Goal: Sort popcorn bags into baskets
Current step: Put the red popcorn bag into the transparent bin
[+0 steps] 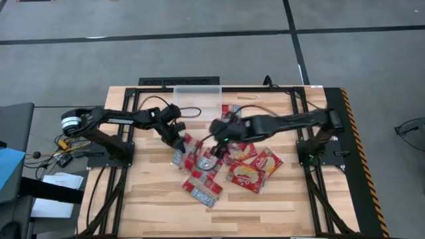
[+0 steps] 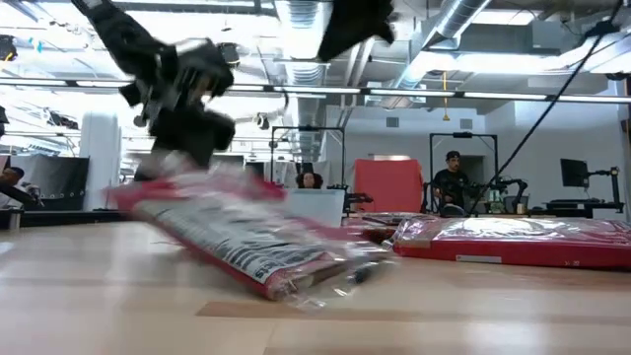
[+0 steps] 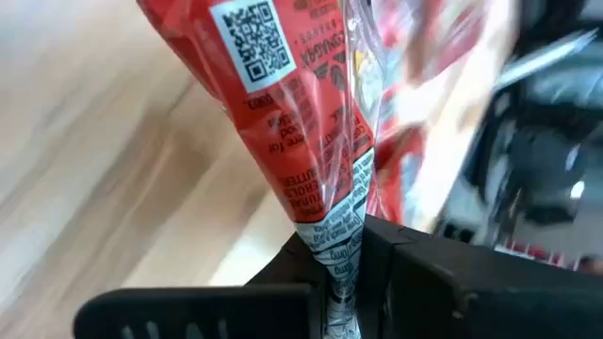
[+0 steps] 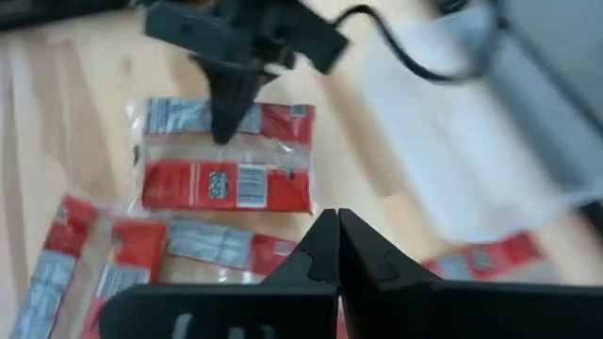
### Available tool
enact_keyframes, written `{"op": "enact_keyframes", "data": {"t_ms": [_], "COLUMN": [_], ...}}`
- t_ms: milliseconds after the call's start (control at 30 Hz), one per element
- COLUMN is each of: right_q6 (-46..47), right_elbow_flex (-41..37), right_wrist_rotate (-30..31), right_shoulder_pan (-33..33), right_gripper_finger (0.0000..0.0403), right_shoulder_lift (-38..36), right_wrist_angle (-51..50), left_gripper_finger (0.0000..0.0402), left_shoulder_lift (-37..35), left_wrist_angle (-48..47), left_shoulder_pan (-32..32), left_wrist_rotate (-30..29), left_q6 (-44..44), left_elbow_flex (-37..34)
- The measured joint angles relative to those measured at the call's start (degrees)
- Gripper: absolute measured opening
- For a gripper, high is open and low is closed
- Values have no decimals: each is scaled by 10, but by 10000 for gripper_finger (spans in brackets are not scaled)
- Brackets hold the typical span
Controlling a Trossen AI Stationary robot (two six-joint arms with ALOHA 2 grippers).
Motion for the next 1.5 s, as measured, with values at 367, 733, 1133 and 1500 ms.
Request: {"op": "enact_keyframes", "data": {"t_ms": [367,733,1133,1500], "right_q6": [42,44,77,77], "right_elbow_flex": [-1,-1,-1,-1], "right_wrist_rotate": [89,86,86,94], "right_shoulder_pan": [1,9,40,45], "right_gripper_finger": [32,18,25,31], "right_shoulder_lift": [-89,-88,-88,-88], "right_wrist_angle": [-101,-139,-176,-179], "left_gripper_finger": [3,3,2,2], "left_shoulder_lift": [-65,168,298,297], "left_wrist_angle": [-11,-48,-94,-134], "left_shoulder_pan": [56,143,161,185], "left_wrist_rotate": [-216,-198,-165,-182], "left_q6": [-52,52,94,124], "left_elbow_flex": [101,286,410,430]}}
